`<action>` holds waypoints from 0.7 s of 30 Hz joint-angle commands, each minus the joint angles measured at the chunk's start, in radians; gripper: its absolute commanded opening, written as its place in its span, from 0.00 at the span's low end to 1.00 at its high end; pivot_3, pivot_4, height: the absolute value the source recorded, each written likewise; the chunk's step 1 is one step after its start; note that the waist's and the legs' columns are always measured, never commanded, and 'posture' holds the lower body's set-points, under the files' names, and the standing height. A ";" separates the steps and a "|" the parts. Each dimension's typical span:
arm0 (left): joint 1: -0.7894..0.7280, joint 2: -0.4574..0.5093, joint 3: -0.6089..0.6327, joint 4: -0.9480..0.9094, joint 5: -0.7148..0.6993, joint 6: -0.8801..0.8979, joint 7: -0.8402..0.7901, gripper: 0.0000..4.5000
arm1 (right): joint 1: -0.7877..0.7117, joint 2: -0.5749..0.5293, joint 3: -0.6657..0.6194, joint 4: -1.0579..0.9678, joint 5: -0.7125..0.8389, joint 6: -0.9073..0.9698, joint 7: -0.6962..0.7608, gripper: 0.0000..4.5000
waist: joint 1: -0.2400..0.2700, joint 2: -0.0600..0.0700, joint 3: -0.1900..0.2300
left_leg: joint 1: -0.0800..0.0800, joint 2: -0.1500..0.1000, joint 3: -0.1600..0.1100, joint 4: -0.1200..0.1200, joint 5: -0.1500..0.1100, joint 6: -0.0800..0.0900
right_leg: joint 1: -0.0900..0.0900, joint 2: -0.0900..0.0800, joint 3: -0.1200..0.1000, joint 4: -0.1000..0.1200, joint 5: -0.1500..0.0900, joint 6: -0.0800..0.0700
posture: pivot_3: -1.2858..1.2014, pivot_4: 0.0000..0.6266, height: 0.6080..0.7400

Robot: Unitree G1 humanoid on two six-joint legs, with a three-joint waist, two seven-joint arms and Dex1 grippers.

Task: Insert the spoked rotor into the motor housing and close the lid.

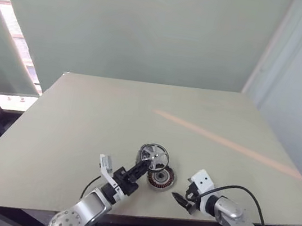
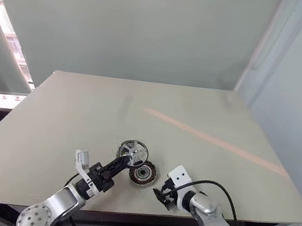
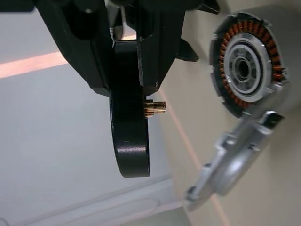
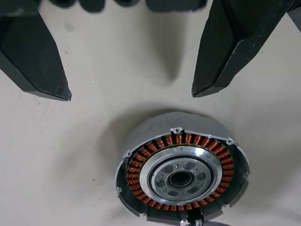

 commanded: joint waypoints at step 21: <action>-0.100 -0.140 -0.002 0.246 0.193 0.006 -0.078 0.07 | 0.025 -0.001 -0.014 -0.098 -0.002 0.029 -0.018 1.00 | 0.000 0.000 0.000 | 0.000 0.000 0.000 0.000 0.000 0.000 | 0.000 0.000 0.000 0.000 0.000 0.000 | 0.52 0.00 1.00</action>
